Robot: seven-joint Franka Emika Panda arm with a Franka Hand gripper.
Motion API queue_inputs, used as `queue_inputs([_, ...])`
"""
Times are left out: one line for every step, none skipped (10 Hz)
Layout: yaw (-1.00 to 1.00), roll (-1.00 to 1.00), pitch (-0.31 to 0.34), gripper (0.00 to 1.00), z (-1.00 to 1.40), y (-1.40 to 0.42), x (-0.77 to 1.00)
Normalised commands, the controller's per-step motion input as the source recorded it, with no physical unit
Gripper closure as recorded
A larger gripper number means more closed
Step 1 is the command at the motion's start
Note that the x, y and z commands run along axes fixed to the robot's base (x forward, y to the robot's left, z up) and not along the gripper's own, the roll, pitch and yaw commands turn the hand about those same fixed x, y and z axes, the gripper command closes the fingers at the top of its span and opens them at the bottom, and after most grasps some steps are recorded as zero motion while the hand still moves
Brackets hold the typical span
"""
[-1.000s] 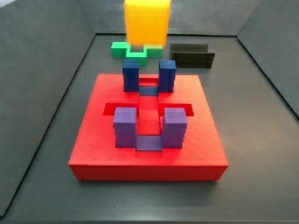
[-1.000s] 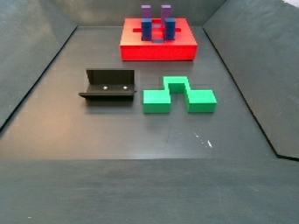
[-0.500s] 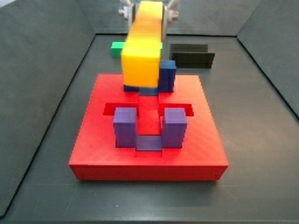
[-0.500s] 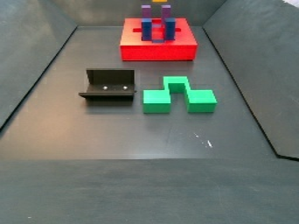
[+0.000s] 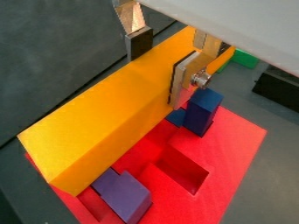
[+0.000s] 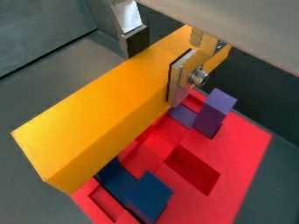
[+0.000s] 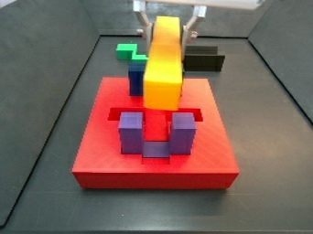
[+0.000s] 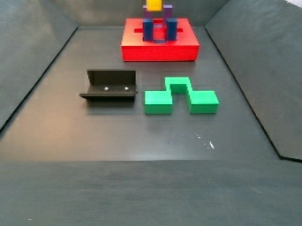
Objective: Pick up the yellow object. Move up. Move to above the board. Insert the yellow object.
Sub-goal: Insert the yellow object.
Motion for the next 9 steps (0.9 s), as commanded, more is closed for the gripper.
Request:
queue_inputs([0.02,0.27,0.073,1.00,-0.21,-0.09,0.21])
queue_inputs([0.03,0.11,0.033,1.00,-0.28,-0.04,0.01])
queue_inputs([0.01,0.06,0.020,1.00,-0.29,-0.01,0.00])
queue_inputs([0.00,0.05,0.013,1.00,-0.34,0.00,0.00])
queue_inputs([0.00,-0.02,0.000,1.00,-0.16,0.00,-0.12])
queue_inputs([0.00,-0.02,0.000,1.00,-0.08,-0.02,-0.12])
queue_inputs([0.00,0.06,0.000,1.00,0.00,-0.19,-0.02])
queue_inputs([0.00,0.15,0.000,1.00,0.00,-0.23,-0.05])
queue_inputs([0.00,0.16,0.000,1.00,0.00,-0.23,-0.09])
